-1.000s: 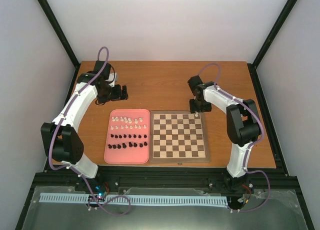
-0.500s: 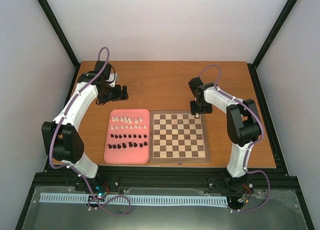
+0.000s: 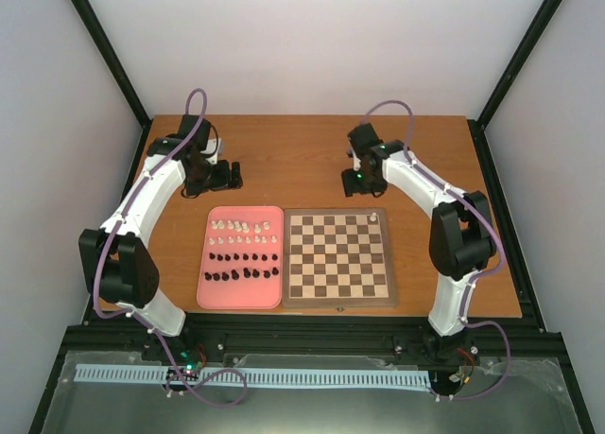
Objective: Set up the chess pieces on the board
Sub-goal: Adjust the chess piece on the chessboard, then pick up the chess piece from the storage box.
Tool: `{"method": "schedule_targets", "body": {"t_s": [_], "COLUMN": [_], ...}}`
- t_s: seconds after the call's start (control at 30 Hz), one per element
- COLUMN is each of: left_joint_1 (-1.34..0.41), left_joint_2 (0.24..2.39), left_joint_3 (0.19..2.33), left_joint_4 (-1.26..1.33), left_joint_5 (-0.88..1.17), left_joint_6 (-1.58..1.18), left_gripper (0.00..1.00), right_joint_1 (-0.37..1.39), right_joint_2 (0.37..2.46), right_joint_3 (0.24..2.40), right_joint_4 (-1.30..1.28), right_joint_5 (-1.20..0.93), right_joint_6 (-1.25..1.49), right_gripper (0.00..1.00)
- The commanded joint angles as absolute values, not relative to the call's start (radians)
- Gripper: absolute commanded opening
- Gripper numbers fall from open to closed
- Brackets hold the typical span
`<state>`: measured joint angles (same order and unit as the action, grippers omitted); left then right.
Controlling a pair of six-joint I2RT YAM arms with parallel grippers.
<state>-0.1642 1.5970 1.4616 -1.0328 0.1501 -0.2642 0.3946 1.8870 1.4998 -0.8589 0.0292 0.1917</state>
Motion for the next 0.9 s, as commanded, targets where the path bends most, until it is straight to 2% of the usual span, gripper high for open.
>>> {"method": "schedule_targets", "body": {"t_s": [0.0, 0.27, 0.53, 0.77, 0.87], "left_joint_1": [-0.166, -0.165, -0.159, -0.129, -0.129], "left_joint_2": [1.609, 1.586, 1.505, 1.456, 1.453], "left_joint_3": [1.501, 1.485, 1.456, 1.424, 1.410], "left_joint_4": [-1.034, -1.033, -1.027, -1.022, -1.026], "left_joint_5": [0.155, 0.128, 0.019, 0.017, 0.021], "left_joint_6": [-0.256, -0.268, -0.316, -0.324, -0.325], "left_gripper": [1.00, 1.00, 1.00, 1.00, 1.00], "right_joint_1": [0.516, 0.712, 0.774, 0.811, 0.825], "right_joint_2": [1.937, 2.125, 2.231, 2.303, 2.326], "right_joint_3": [1.642, 1.882, 1.969, 2.046, 2.072], "right_joint_4": [-0.879, -0.922, -0.910, -0.931, -0.943], "right_joint_5": [-0.058, -0.123, -0.203, -0.238, -0.244], "right_joint_6": [0.154, 0.163, 0.150, 0.114, 0.103], "right_gripper": [0.64, 0.59, 0.57, 0.55, 0.50]}}
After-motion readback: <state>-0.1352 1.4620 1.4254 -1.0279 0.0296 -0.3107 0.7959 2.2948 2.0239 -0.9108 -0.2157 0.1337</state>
